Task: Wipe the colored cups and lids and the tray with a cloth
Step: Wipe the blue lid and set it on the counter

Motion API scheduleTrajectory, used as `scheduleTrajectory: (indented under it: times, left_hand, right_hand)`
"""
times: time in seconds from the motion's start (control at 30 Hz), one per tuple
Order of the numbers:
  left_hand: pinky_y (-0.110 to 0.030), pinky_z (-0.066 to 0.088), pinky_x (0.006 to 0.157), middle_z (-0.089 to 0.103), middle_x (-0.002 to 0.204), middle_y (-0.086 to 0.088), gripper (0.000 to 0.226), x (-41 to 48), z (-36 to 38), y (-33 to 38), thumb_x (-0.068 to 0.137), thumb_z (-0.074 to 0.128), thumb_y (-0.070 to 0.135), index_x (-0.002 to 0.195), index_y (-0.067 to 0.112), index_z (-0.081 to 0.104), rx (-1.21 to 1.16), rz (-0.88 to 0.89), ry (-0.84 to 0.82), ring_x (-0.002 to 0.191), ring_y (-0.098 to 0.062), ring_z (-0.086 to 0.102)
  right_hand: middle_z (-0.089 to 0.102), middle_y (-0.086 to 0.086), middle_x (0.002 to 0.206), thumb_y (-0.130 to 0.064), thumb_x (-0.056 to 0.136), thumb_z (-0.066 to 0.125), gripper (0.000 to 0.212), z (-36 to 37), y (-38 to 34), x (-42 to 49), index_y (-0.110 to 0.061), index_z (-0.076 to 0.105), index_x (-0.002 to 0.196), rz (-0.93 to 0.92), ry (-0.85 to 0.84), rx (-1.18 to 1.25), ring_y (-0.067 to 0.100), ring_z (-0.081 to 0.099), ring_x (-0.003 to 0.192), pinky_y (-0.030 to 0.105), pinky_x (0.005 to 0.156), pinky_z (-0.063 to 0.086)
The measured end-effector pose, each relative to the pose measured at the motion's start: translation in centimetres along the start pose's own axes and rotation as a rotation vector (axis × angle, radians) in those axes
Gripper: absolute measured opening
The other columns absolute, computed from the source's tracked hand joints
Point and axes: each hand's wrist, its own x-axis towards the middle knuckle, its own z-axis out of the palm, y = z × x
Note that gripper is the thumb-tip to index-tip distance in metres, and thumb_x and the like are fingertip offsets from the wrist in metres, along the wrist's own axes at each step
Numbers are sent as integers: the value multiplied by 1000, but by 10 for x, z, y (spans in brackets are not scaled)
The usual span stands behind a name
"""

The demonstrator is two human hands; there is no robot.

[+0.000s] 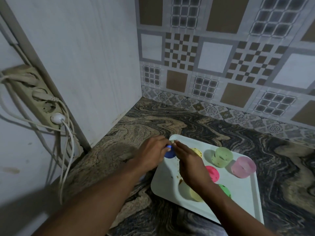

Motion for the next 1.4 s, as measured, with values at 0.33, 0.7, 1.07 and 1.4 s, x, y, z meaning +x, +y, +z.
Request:
scheduleTrajectory:
  times: [0.33,0.7,1.07,1.4]
  left_hand:
    - [-40,52,75,66,95,-10,16,6,-8,-1,92,68,21,96,6,70,-63,-163,181,86,-29,61]
    - [-40,55,69,71,81,-4,15,15,-8,11,89,72,26,87,11,69,-197,-447,387,74,-22,65]
    - [-34,56,66,68,76,6,17,27,4,28,88,72,35,82,20,67,-344,-576,307,71,-12,65]
    - [-26,54,76,75,97,-2,17,44,-31,5,91,72,31,99,16,74,-591,-496,-178,94,-18,70]
  right_hand:
    - [72,-21,102,7,88,59,41,-3,10,-4,-19,73,117,226,346,383,-7,69,87,26,74,59]
    - [67,3,130,17,89,48,52,16,1,-4,-13,70,126,-8,315,281,16,68,110,19,89,55]
    - [69,13,76,-12,99,59,16,-17,-26,37,-14,73,106,515,367,1015,23,63,60,25,44,45]
    - [68,38,86,-1,95,62,16,-51,-5,51,10,68,105,429,4,941,52,68,73,60,65,52]
